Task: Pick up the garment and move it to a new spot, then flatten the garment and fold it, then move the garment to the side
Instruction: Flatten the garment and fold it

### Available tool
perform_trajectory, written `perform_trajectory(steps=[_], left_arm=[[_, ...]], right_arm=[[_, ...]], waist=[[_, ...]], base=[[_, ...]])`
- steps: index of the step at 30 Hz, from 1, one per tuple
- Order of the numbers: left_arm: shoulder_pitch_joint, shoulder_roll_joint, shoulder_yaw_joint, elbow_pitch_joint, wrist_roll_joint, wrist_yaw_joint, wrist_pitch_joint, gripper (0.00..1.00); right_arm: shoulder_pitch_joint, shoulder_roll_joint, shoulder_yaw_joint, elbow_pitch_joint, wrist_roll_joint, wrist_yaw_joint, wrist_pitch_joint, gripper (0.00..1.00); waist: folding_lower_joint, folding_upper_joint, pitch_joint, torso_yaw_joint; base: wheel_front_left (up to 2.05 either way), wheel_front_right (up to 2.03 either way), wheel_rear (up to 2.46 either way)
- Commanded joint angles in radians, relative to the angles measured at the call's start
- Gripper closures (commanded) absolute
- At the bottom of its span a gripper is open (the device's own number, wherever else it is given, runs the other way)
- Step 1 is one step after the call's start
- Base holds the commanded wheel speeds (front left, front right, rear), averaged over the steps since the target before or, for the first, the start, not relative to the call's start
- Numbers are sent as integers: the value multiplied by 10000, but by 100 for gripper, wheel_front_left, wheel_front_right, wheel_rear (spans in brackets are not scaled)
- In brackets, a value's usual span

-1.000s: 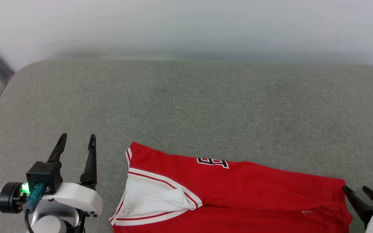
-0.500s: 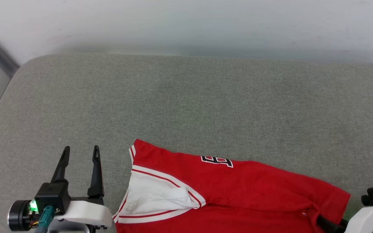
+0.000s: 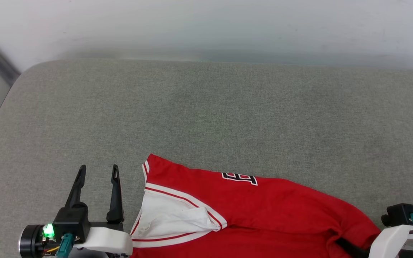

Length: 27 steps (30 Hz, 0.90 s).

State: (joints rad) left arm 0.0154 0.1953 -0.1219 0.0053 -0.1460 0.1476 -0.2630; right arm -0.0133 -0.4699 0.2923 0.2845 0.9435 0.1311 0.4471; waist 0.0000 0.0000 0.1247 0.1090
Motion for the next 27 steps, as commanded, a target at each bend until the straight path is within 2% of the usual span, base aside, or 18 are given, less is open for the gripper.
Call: perform_trajectory(steps=[1,11,19,23,27], left_arm=[[121,-137,93,-26,173,-92,-22,0],[422,-693,547,-174,894,-391,-22,0],[637,-845,787,-159,1081,-594,-22,0],[733,-904,851,-117,1129,-723,-22,0],[816,-956,897,-113,1168,-803,-22,0]], right_arm=[[-5,47,230,134,56,-7,130,100],[-395,-1238,-416,287,273,-12,-203,100],[-422,-2275,-1164,764,268,-9,226,100],[-329,-2440,-970,-124,489,-6,838,100],[-345,-2450,-734,-1559,616,-6,1385,100]], waist=[[0,0,-33,-8],[0,0,-315,-87],[0,0,-549,-226],[0,0,-655,-278],[0,0,-686,-344]], base=[[0,0,0],[0,0,0],[0,0,0],[0,0,0],[0,0,0]])
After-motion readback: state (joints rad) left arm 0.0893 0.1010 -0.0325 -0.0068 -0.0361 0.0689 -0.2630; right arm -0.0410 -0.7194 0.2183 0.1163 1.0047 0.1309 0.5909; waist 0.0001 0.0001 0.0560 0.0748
